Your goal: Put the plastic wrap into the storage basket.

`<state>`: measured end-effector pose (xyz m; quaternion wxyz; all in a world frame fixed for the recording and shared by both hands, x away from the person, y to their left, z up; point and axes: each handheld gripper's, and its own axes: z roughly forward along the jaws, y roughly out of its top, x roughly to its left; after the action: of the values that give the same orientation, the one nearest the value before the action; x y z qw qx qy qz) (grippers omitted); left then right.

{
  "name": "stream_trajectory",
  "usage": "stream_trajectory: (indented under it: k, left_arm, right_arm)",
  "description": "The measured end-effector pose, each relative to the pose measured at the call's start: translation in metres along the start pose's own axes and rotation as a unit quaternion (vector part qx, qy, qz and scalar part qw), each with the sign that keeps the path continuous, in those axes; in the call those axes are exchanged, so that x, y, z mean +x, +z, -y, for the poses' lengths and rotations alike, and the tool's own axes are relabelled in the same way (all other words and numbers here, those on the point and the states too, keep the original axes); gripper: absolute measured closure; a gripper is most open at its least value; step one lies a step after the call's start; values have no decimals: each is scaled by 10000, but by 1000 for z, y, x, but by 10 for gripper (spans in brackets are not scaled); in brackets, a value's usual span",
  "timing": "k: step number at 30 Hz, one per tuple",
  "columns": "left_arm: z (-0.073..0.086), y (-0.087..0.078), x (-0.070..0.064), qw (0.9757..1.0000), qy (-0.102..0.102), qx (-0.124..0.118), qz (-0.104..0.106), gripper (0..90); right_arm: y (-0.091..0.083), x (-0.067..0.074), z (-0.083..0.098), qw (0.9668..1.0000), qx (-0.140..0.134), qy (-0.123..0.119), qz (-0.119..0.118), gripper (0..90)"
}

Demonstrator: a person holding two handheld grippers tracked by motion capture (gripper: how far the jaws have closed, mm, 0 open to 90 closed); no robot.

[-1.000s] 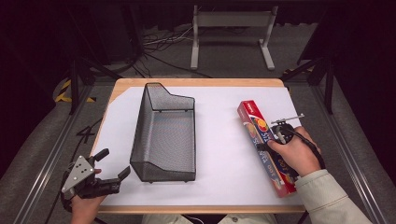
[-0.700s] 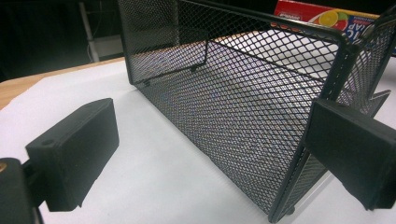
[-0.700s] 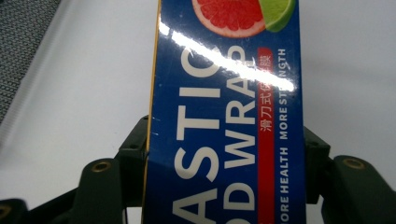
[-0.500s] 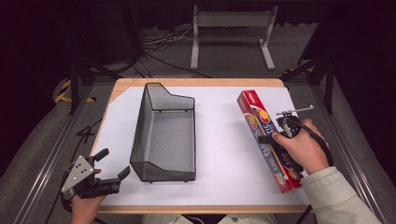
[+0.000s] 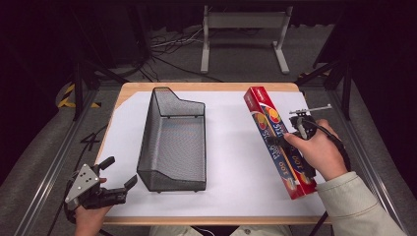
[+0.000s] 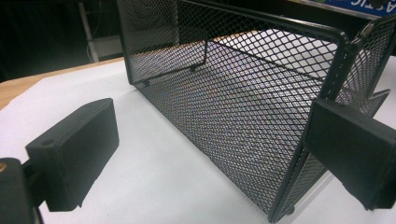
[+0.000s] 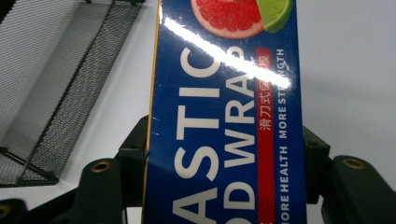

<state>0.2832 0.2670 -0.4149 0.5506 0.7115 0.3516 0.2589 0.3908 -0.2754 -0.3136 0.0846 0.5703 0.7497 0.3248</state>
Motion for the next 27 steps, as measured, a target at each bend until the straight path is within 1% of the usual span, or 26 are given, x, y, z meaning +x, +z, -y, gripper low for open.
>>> stream_trajectory:
  k: [4,9,10,11,12,15,16,20,24,25,27]
  left_arm:
    - [0,0,0,10000,-14,-5,5,41]
    - [0,-1,0,10000,-13,-22,0,41]
    - [0,-1,0,10000,-13,-22,0,41]
    - [0,-1,0,10000,-9,-1,12,41]
    - [0,-1,0,10000,-8,-7,13,41]
    - [0,-1,0,10000,-1,-15,-3,40]
    - [0,-1,0,10000,-33,-28,-13,40]
    - [0,-1,1,10000,-40,-35,-5,36]
    - [0,-1,1,10000,-46,-40,-5,34]
    - [0,-1,1,10000,-46,-40,-5,33]
    - [1,-1,1,10000,-48,-39,5,33]
  right_arm:
    - [1,14,-6,9999,1,-119,-79,395]
    - [3,32,-14,9994,30,-227,-274,395]
    - [4,37,-17,9991,41,-280,-321,395]
    - [4,37,-17,9991,41,-280,-321,395]
    - [5,45,-20,9987,50,-343,-380,394]
    - [7,56,-25,9978,62,-434,-500,394]
    - [7,59,-26,9975,79,-461,-526,394]
    - [11,75,-31,9962,122,-591,-631,395]
    - [16,91,-37,9943,204,-662,-815,394]
    - [16,91,-37,9943,204,-662,-815,394]
    - [19,99,-40,9933,224,-687,-897,394]
